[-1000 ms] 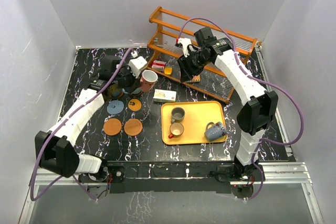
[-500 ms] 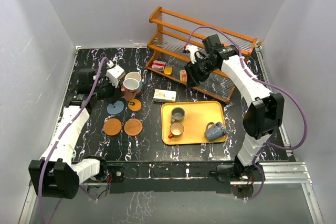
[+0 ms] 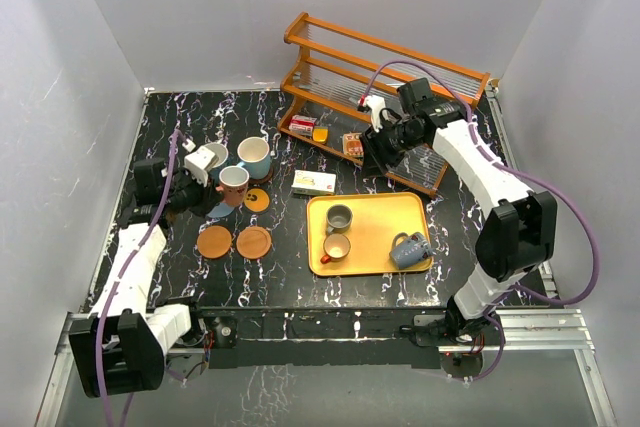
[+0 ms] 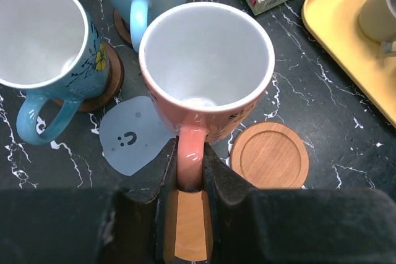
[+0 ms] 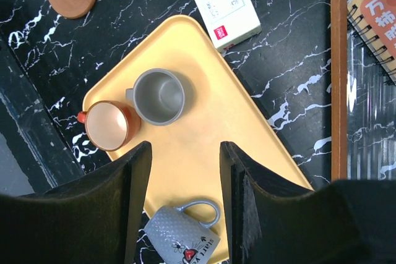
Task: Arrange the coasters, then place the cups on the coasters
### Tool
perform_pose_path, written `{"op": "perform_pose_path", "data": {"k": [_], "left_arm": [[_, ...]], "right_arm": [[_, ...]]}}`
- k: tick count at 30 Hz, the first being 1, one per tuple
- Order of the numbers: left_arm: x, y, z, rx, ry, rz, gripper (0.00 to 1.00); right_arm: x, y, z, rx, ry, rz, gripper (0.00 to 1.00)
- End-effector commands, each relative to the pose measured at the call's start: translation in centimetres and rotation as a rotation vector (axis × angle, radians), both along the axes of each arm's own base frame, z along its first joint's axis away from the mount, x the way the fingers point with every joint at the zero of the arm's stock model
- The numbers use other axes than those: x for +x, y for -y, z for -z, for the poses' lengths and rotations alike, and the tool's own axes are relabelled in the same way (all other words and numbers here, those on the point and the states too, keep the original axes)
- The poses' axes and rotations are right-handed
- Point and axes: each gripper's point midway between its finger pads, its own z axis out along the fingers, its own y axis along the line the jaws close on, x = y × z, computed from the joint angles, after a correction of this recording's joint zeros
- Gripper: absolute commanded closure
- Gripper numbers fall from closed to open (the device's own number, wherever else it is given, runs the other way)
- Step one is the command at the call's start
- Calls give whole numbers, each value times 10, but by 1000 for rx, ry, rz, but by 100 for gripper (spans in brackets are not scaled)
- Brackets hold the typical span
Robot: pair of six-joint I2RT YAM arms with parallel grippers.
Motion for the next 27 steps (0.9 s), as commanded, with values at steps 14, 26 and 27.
{"op": "perform_pose_path", "data": {"k": [14, 26, 27], "left_arm": [[19, -21, 8, 8, 138, 6, 100], [25, -41, 22, -11, 153, -19, 100], [25, -42, 24, -9, 150, -19, 100]], "right_arm": [[0, -8, -27, 68, 105, -38, 53], [2, -9, -24, 66, 80, -38, 52], [2, -9, -24, 66, 78, -37, 52]]}}
